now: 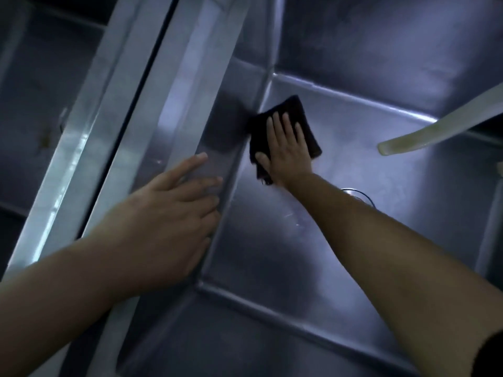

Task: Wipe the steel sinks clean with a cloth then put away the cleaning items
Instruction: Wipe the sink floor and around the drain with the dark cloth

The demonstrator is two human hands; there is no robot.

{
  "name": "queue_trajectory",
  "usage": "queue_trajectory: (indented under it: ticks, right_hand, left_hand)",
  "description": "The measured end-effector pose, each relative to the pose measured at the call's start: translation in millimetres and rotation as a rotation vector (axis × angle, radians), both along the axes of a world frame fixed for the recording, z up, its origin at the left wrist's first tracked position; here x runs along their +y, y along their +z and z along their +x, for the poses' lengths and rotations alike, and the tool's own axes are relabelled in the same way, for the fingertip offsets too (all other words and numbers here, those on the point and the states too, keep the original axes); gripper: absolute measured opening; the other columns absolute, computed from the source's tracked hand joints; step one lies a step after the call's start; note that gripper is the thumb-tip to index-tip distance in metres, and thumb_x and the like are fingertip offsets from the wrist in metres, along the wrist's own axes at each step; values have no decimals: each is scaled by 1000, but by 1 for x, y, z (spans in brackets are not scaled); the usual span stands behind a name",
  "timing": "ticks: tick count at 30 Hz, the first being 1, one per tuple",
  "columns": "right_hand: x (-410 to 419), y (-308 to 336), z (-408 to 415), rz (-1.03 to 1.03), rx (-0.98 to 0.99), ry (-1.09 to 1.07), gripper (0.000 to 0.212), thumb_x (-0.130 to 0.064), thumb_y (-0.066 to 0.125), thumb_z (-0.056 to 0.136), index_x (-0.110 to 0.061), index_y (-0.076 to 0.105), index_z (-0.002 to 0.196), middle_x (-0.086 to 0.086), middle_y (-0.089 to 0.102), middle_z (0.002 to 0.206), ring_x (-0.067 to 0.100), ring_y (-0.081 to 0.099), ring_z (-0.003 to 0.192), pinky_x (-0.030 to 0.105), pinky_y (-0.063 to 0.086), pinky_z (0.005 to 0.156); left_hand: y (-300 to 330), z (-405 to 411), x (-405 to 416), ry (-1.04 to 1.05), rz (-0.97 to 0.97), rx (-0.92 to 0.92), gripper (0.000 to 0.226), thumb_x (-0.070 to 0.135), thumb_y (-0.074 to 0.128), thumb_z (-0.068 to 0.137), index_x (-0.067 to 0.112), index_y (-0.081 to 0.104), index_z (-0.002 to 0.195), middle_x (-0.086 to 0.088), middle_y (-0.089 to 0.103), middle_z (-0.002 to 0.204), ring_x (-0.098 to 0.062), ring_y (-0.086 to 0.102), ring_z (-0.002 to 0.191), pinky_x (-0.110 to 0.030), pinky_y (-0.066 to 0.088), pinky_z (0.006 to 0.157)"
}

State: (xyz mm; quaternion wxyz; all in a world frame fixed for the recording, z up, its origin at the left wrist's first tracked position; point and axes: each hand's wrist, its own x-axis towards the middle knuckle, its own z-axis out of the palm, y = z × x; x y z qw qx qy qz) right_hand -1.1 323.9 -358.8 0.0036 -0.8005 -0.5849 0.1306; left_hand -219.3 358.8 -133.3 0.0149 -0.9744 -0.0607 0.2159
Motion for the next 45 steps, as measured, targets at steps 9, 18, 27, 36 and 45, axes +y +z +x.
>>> queue_trajectory:
  ticks: [9,18,27,36,45]
  right_hand:
    - [87,-4,15,102,125,-325,56,-31,24,100,-6,16,149,7,12,158,20,0,146,37,-2,117]
    - [-29,9,-115,199,445,-153,56,-26,37,99,8,28,142,23,20,153,29,6,145,34,-8,115]
    - [-134,6,-174,150,434,415,42,-29,56,89,-10,57,126,24,32,148,34,26,140,47,12,116]
    - [-119,-24,-116,419,305,672,34,-15,49,94,-9,58,127,7,45,143,33,37,135,49,24,113]
    - [-61,-1,-110,209,280,135,50,-13,69,73,1,55,119,29,38,142,43,29,137,53,14,114]
  left_hand:
    - [-7,1,5,-42,-59,15,38,28,51,71,14,72,99,-4,68,107,-25,51,120,-49,6,118]
    - [2,3,1,-58,43,61,27,29,45,78,18,69,83,-1,66,89,-25,59,110,-50,7,118]
    - [3,5,-3,-93,97,34,12,22,47,68,23,57,61,3,48,57,-24,54,65,-52,13,116]
    - [1,2,-4,-136,149,75,18,24,45,68,24,60,58,6,49,52,-22,53,60,-51,10,117]
    - [-4,-2,-3,-173,224,62,26,27,38,72,22,63,64,5,50,55,-23,50,64,-50,8,117]
